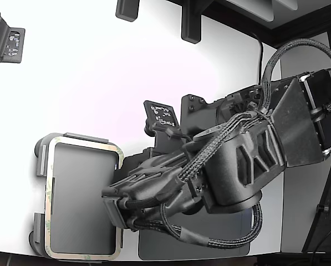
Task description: Grab top frame and put it into gray box.
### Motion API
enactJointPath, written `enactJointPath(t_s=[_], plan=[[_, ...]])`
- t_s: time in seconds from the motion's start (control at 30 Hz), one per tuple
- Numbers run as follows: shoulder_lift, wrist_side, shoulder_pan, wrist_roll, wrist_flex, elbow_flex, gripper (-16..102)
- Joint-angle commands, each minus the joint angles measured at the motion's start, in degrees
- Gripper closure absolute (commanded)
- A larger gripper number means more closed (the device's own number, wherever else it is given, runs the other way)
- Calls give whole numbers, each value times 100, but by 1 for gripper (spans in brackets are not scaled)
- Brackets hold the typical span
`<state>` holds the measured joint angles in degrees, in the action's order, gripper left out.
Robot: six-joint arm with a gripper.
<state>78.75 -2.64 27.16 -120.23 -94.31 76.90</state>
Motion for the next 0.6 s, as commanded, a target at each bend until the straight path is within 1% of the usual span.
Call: enactJointPath(t_s=[0.0, 0.57], plan=[[114, -9, -88, 0, -70, -123, 99], [-26, -9, -88, -79, -70, -158, 99]])
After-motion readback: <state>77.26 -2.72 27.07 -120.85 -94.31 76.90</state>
